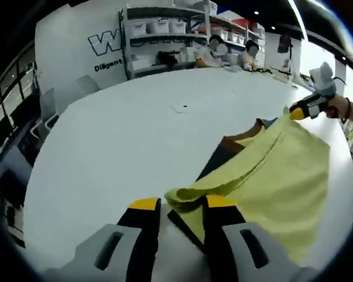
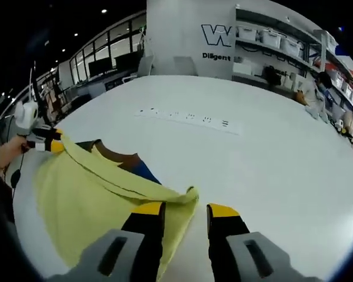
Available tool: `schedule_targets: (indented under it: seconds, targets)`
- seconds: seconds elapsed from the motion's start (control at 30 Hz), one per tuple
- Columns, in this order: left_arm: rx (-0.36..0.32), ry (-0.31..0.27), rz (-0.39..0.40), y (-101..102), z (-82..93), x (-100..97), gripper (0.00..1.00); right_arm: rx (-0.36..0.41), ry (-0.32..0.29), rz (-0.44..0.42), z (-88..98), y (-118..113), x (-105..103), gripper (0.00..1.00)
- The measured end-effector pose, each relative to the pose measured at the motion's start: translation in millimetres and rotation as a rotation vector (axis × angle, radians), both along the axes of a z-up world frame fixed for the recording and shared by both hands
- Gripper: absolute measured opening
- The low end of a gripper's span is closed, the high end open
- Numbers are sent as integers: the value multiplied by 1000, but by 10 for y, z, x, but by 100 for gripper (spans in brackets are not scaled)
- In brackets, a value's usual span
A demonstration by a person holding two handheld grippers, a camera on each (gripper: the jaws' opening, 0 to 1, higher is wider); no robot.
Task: Fold the garment on the visible template until the final outline fits inside the template.
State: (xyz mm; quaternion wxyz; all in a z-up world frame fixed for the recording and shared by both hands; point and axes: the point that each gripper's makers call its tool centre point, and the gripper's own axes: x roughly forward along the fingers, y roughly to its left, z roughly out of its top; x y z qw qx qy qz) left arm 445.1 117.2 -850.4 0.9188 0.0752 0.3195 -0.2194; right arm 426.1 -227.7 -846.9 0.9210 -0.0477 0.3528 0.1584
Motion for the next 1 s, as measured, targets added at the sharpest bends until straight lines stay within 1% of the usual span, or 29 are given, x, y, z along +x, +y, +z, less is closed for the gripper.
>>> schedule_targets:
  seconds: [0.03, 0.1, 0.13, 0.17, 0.23, 0.3, 0.37, 0.43, 0.5, 0.63, 0.67, 0.7, 0.8, 0.87, 0.93, 1.0]
  targets:
    - [-7, -4, 24, 19, -2, 41, 28, 10, -6, -29, 5, -13, 63, 23]
    - [-22, -6, 42, 25, -2, 82, 27, 24, -21, -56, 10, -28, 133, 23]
    - [-51, -15, 93, 53, 15, 138, 25, 49, -14, -111, 4, -55, 165, 23]
    - [-59, -13, 115, 77, 16, 162, 22, 56, -18, -114, 9, -53, 177, 23]
    - [-60, -5, 141, 132, 19, 193, 20, 87, -5, -137, 10, -53, 187, 23]
    - [-60, -11, 137, 135, 35, 192, 21, 104, -12, -136, 37, -50, 186, 24]
    - [-73, -3, 138, 134, 68, 138, 24, 153, -5, -149, 74, -28, 152, 24]
    - [-76, 7, 129, 127, 84, 90, 25, 230, 14, -173, 112, 21, 102, 25]
    - [-84, 21, 123, 137, 119, 21, 25, 272, 16, -180, 166, 46, 54, 28]
    - [-123, 13, 118, 114, 227, -108, 29, 285, 17, -168, 227, 82, -58, 36]
    - [-130, 20, 116, 106, 235, -142, 30, 281, 18, -153, 242, 112, -125, 39]
    - [-134, 24, 114, 99, 242, -174, 30, 282, 20, -149, 244, 125, -150, 41]
    - [-147, 41, 115, 88, 257, -324, 30, 283, 36, -131, 251, 162, -313, 48]
    - [-161, 41, 116, 70, 273, -404, 32, 292, 40, -120, 259, 187, -391, 51]
    - [-176, 55, 114, 42, 271, -513, 34, 303, 57, -107, 250, 231, -505, 53]
    - [-179, 56, 106, 8, 268, -612, 35, 297, 58, -92, 237, 265, -615, 55]
